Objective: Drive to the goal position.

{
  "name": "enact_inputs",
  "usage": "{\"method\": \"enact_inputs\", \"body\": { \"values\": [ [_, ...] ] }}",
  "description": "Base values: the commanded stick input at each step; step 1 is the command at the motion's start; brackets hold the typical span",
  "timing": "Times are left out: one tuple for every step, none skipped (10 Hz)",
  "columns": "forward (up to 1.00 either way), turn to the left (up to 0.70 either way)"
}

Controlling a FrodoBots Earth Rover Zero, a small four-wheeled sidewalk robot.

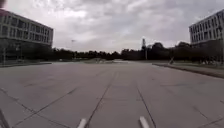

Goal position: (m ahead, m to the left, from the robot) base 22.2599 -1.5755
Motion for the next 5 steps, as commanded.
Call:
{"method": "enact_inputs", "body": {
  "values": [
    [0.7,0.0],
    [0.7,0.0],
    [0.7,0.0],
    [0.7,0.0],
    [0.7,0.0]
  ]
}}
